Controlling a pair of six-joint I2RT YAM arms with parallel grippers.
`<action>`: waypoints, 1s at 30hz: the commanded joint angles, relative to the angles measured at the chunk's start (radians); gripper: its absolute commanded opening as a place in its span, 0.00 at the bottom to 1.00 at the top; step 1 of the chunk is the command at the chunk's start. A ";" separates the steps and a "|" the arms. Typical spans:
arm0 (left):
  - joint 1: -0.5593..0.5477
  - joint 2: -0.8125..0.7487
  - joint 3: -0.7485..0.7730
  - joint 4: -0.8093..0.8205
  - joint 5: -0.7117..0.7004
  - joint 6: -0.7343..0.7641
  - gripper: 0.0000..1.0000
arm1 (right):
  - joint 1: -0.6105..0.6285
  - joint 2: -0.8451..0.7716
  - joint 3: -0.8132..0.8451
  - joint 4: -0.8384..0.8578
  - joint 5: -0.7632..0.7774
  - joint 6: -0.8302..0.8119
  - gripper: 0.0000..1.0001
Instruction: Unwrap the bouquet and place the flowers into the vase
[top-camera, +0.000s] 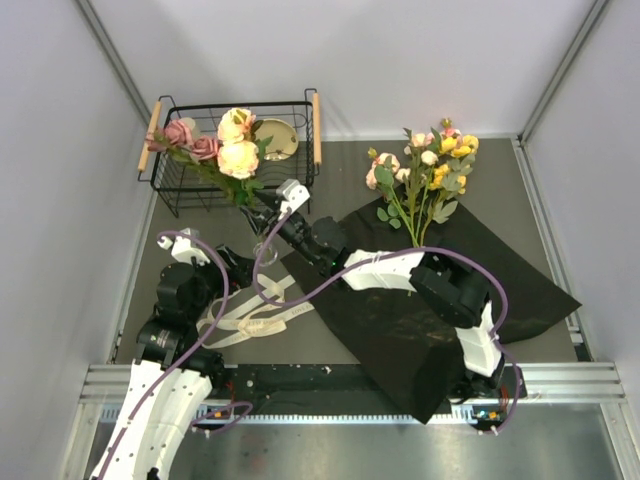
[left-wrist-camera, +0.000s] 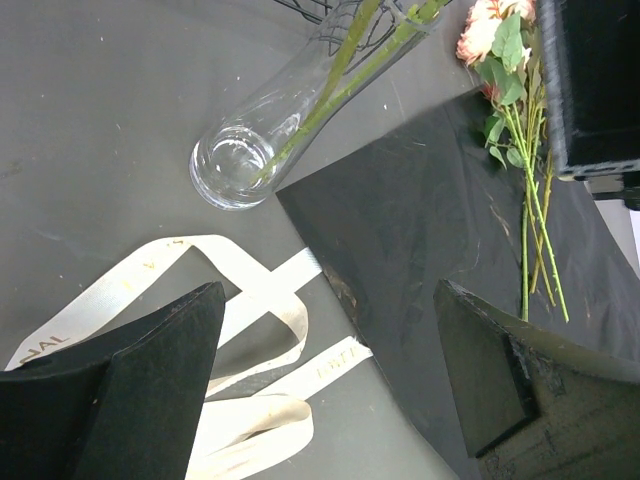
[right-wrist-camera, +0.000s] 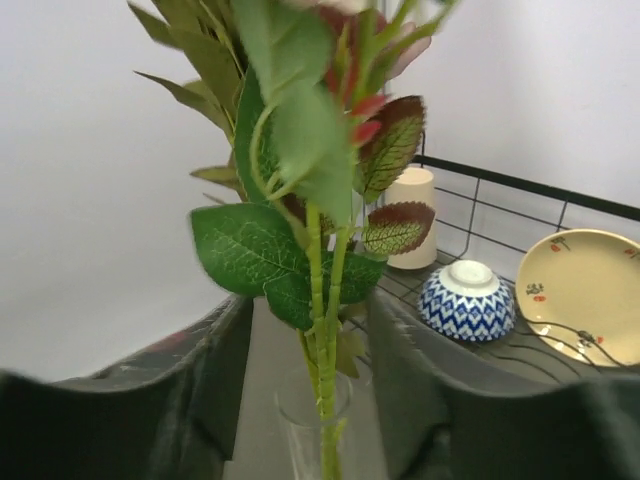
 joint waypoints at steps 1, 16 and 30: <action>-0.001 -0.008 0.029 0.018 0.005 0.017 0.91 | 0.004 -0.058 -0.026 -0.034 0.037 0.011 0.60; -0.001 -0.013 0.046 0.020 0.029 0.024 0.92 | -0.109 -0.611 -0.384 -0.594 0.257 0.100 0.99; -0.001 0.024 0.095 0.038 0.089 0.037 0.93 | -0.582 -0.429 -0.220 -1.401 0.212 0.280 0.52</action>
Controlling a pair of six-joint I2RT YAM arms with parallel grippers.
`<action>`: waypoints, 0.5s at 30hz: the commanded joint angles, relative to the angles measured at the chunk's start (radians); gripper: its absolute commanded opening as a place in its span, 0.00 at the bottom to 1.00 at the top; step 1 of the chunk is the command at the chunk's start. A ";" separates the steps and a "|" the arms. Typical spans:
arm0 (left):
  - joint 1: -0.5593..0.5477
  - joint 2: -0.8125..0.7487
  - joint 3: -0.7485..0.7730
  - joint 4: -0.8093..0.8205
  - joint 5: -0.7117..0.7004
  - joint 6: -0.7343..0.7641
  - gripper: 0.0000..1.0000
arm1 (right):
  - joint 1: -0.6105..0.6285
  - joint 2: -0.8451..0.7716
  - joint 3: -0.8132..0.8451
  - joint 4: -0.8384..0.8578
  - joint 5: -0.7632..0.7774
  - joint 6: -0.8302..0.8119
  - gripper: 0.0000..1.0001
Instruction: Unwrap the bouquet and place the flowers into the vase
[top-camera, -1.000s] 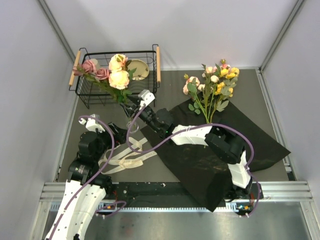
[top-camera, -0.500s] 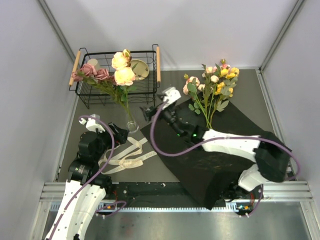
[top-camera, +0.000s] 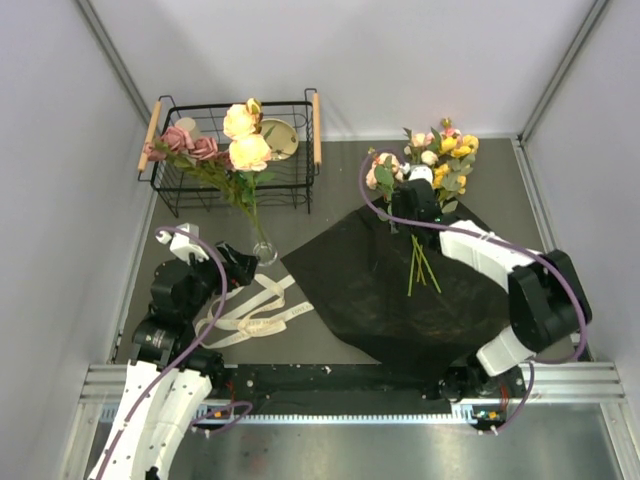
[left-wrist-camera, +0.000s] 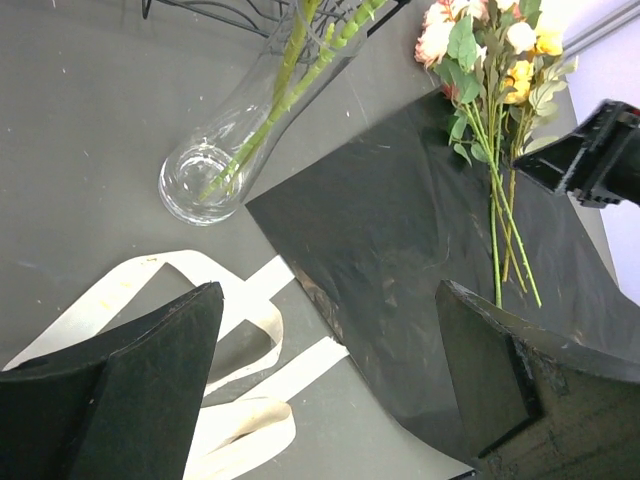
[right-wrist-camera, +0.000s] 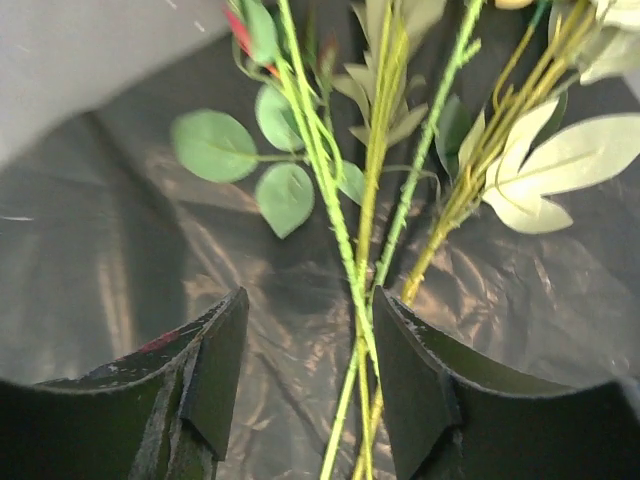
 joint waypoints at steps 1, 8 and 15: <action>-0.001 0.015 0.039 0.036 0.039 0.011 0.93 | -0.020 0.106 0.114 -0.162 0.054 0.014 0.50; -0.001 0.002 0.032 0.015 0.045 0.011 0.93 | -0.033 0.261 0.202 -0.168 0.151 -0.080 0.41; -0.001 0.015 0.039 0.021 0.056 0.010 0.93 | -0.034 0.312 0.242 -0.162 0.166 -0.114 0.26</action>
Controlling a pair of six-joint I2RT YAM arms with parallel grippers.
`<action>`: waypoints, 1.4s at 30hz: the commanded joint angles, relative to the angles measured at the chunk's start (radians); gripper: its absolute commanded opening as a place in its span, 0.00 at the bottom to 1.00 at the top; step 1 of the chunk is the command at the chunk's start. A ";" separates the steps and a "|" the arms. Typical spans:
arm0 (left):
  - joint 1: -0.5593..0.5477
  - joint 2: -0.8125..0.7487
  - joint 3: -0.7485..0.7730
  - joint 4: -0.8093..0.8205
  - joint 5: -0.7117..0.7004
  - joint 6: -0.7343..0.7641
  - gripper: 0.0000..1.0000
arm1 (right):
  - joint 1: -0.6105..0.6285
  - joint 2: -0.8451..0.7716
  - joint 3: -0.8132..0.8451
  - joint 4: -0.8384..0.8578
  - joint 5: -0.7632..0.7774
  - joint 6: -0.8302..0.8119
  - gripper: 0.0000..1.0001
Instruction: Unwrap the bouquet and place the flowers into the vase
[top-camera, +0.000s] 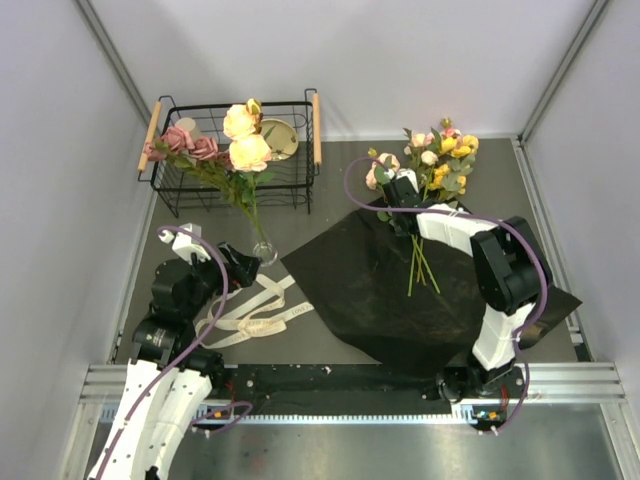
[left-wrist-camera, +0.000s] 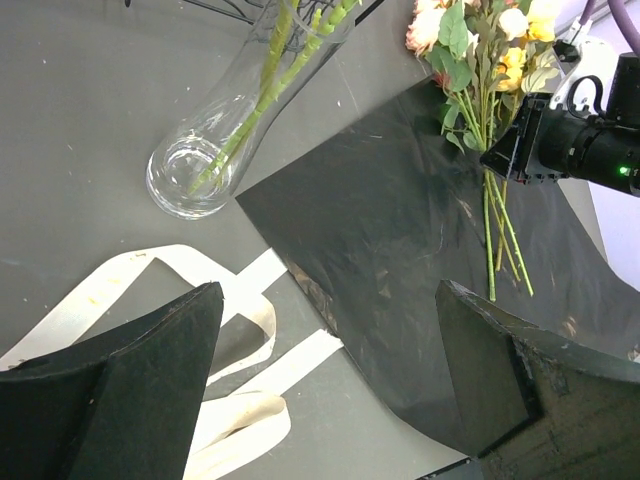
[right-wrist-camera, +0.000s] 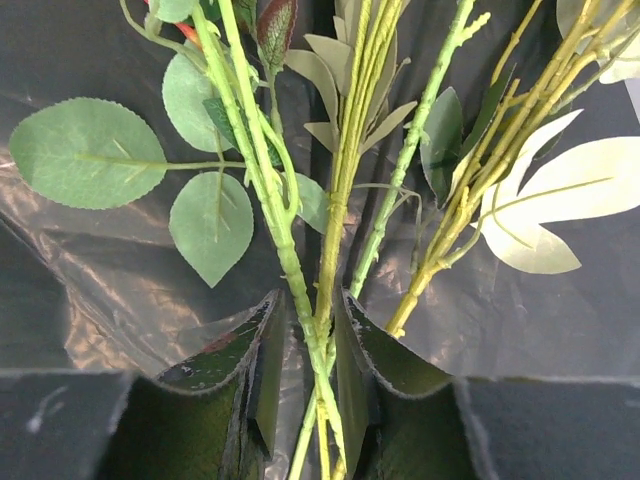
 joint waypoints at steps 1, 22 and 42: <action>-0.001 0.008 0.041 0.023 0.028 0.010 0.93 | -0.008 0.002 0.054 0.001 0.041 -0.030 0.25; -0.001 0.002 0.055 0.006 0.050 0.004 0.93 | -0.009 0.051 0.106 -0.014 -0.036 -0.090 0.17; -0.001 -0.001 0.049 0.001 0.051 0.003 0.93 | -0.015 0.114 0.183 -0.072 -0.054 -0.081 0.16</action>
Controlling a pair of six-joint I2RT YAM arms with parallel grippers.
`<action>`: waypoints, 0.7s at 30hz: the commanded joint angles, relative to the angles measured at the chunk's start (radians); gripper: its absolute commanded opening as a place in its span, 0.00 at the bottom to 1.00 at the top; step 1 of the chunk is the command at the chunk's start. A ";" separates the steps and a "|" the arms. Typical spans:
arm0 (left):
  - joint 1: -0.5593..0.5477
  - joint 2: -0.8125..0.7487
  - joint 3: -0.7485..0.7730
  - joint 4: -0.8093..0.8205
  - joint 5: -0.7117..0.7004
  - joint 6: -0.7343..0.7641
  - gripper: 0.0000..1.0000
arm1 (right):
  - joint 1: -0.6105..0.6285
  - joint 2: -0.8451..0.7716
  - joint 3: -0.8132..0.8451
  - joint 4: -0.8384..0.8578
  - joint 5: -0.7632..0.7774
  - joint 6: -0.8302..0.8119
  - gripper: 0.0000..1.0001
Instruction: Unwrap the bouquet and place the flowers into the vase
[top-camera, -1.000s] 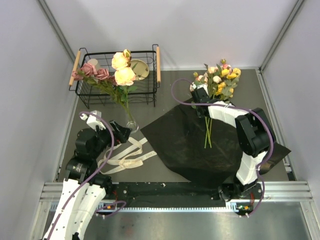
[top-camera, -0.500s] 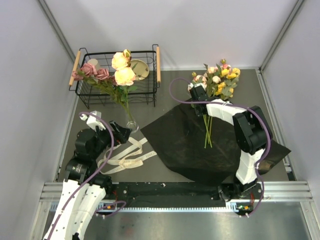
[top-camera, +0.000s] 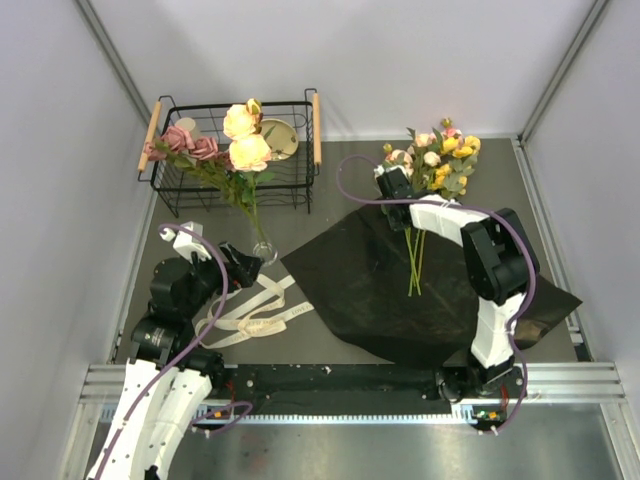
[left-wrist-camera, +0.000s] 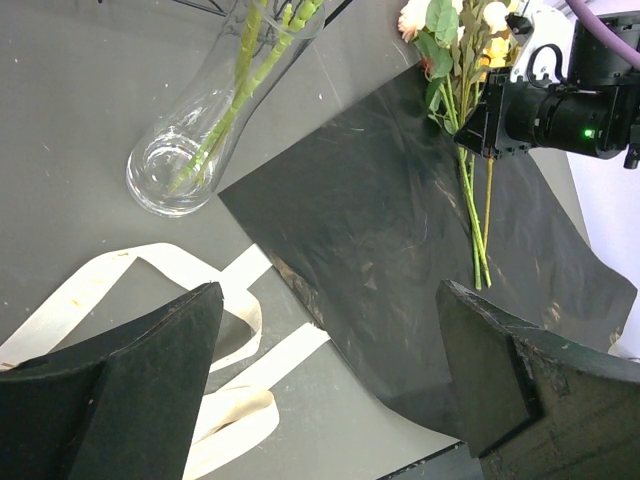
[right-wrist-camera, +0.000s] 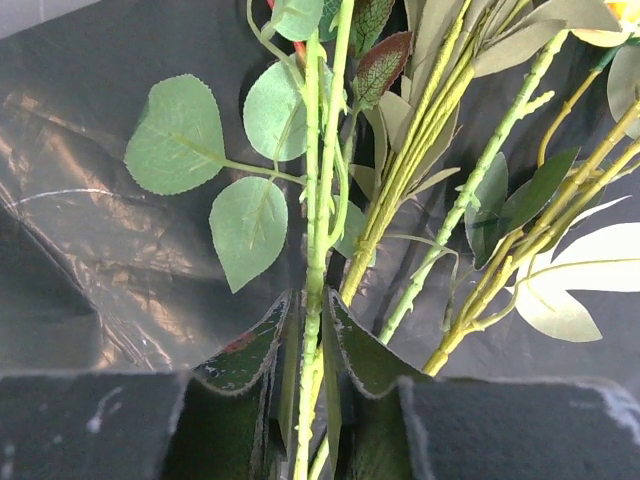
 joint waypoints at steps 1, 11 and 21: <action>-0.001 -0.012 0.028 0.010 0.007 0.003 0.93 | -0.016 0.017 0.058 -0.019 -0.006 0.012 0.16; -0.001 -0.011 0.022 0.012 0.005 0.004 0.93 | -0.024 0.045 0.090 -0.050 -0.023 0.016 0.22; -0.001 -0.012 0.024 0.015 0.004 0.004 0.93 | -0.028 0.011 0.086 -0.042 -0.032 0.024 0.00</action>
